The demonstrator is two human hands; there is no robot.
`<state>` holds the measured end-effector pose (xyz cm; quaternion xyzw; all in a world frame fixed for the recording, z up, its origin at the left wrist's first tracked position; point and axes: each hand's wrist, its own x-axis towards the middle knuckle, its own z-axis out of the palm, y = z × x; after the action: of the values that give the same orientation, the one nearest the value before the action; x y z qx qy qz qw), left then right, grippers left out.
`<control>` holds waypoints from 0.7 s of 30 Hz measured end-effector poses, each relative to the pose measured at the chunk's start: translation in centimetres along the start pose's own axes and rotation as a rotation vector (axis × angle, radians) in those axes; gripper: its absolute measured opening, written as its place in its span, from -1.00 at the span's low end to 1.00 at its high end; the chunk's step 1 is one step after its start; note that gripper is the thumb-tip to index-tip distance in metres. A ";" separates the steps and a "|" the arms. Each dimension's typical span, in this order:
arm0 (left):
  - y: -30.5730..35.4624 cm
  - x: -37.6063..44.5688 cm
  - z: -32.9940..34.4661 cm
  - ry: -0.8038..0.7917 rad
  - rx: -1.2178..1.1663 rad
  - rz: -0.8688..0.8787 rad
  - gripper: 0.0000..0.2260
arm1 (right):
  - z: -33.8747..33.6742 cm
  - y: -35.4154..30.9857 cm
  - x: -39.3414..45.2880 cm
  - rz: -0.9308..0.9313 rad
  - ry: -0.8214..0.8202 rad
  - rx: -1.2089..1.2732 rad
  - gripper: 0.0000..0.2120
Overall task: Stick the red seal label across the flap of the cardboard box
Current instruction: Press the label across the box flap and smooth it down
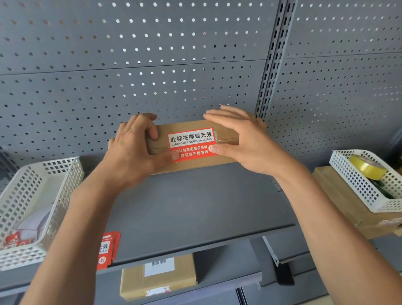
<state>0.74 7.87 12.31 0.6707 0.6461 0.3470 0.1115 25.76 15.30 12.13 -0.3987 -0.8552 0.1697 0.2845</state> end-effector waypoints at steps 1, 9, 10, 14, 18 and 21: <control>0.0 0.0 -0.1 -0.013 -0.001 -0.003 -0.46 | -0.1 0.0 0.0 0.001 -0.016 0.004 -0.37; 0.3 -0.1 -0.1 -0.029 -0.012 -0.026 -0.38 | -0.8 -0.1 0.0 0.002 -0.124 -0.016 -0.21; 0.5 -0.1 0.2 0.010 -0.021 -0.034 -0.39 | -0.6 -0.2 0.1 0.007 -0.098 -0.010 -0.25; 0.8 0.2 1.5 0.169 0.039 -0.050 -0.36 | 1.1 -0.6 0.5 0.030 0.080 -0.098 -0.45; 0.5 0.4 1.3 0.130 0.057 -0.021 -0.39 | 1.4 0.0 0.6 -0.014 0.031 -0.165 -0.31; 0.3 0.3 0.7 0.063 0.062 -0.011 -0.39 | 0.4 0.2 0.5 -0.017 -0.095 -0.095 -0.17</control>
<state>1.39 8.36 12.08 0.6590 0.6634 0.3469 0.0722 25.43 15.79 11.88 -0.3960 -0.8782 0.1451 0.2256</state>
